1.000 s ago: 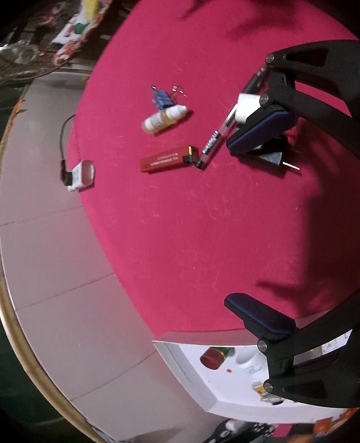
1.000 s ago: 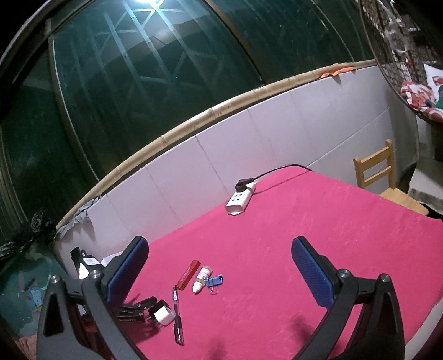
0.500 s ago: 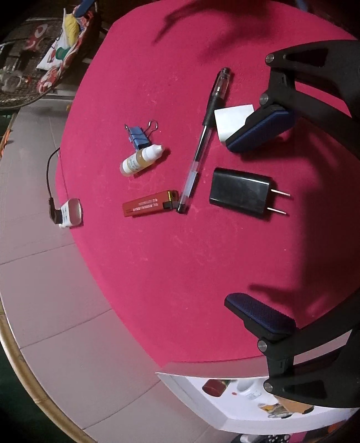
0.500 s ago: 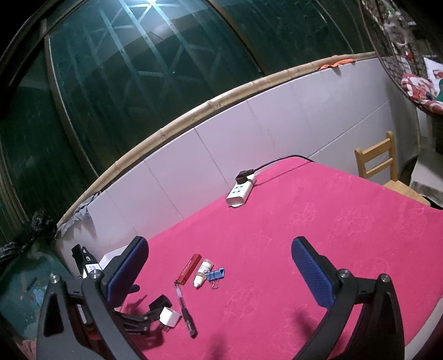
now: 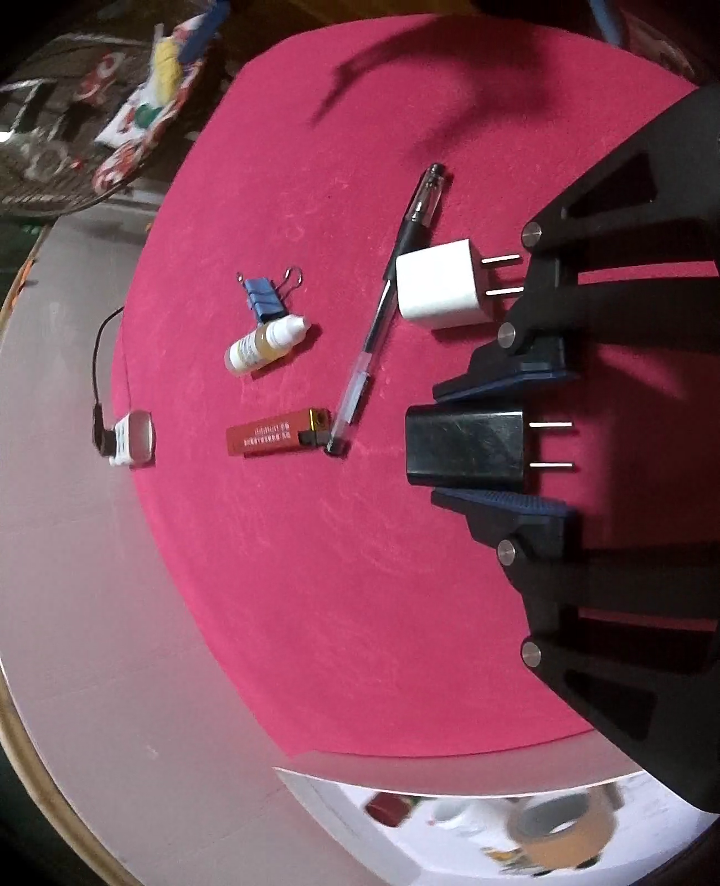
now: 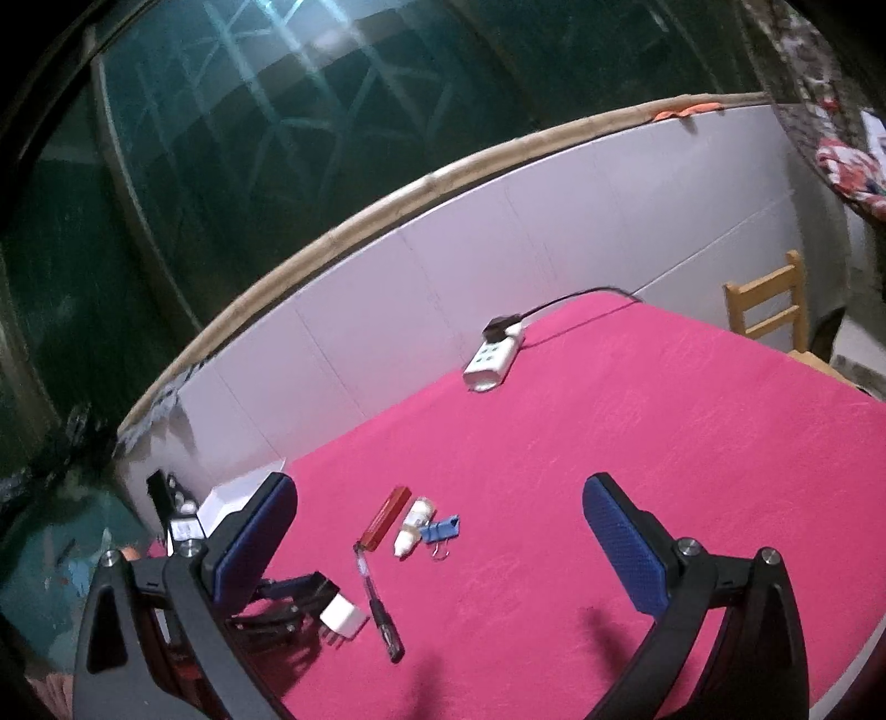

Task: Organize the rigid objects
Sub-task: 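Grasp the black charger with the left gripper while the right gripper grasps the black pen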

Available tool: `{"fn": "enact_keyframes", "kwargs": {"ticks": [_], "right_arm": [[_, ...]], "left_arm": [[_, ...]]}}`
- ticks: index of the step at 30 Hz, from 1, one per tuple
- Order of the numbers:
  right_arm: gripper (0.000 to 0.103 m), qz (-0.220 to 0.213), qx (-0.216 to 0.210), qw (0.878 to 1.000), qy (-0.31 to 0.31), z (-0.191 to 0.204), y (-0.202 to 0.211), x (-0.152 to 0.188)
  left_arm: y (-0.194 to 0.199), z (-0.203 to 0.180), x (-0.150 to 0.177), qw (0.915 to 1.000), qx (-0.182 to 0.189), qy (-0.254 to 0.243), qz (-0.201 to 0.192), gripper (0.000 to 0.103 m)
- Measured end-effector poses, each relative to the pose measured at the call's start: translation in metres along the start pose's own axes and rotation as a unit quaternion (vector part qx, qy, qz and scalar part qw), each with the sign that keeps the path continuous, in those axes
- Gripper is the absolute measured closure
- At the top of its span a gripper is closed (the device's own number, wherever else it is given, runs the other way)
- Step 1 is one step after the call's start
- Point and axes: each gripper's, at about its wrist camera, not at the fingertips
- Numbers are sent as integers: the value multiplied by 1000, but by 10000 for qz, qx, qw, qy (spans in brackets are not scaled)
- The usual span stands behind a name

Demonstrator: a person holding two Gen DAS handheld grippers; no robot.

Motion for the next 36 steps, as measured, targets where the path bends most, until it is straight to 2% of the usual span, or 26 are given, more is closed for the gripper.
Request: {"fn": "enact_keyframes", "kwargs": {"ticks": [3,7,10,11,12,14,17,21,22,24,25,27,29,33,36], "right_arm": [[0,493,76,9962,713,20,-21,16],[0,945,357,9755,1954,57,-45,47],[4,1134,345,9603,2527,75,-58,65],[14,1195,327,9559,2662,79,-61,70],[29,1272,303,9514,2788,83,-65,74],[46,1427,321,9437,2968,89,-74,82],[54,1584,271,9329,3222,95,-82,90],[57,1639,176,9205,3543,109,-91,94],[59,1649,153,9189,3581,113,-94,94],[77,1713,15,9176,3586,119,-101,92],[77,1714,16,9171,3599,122,-105,91],[89,1727,3,9148,3652,129,-110,91],[96,1743,-22,9139,3666,133,-112,91],[96,1699,1,9216,3491,130,-109,92],[96,1589,-10,9340,3199,124,-100,87]], "left_arm": [[5,9,0,9996,-64,249,-79,74],[25,14,2,9986,-104,397,-320,74],[39,14,1,9978,-113,409,-513,74],[42,15,1,9974,-111,427,-567,74],[45,17,2,9971,-103,447,-601,74],[48,19,2,9967,-75,487,-652,74],[50,21,4,9961,-51,540,-693,74],[52,26,6,9950,3,671,-736,74],[53,27,6,9948,6,687,-746,74],[55,28,6,9944,16,710,-781,74],[56,27,6,9943,17,709,-802,74],[59,27,5,9939,-1,710,-841,74],[64,26,5,9933,-37,718,-907,74],[76,28,4,9912,-158,773,-1059,74],[87,31,4,9885,-274,864,-1211,74]]}}
Point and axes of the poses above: each gripper's, at about its wrist camera, not at the fingertips, and y roughly against the way its jaws point, z to its left, x to its underside, and after that the axes turned 15 degrees about x, right-handed
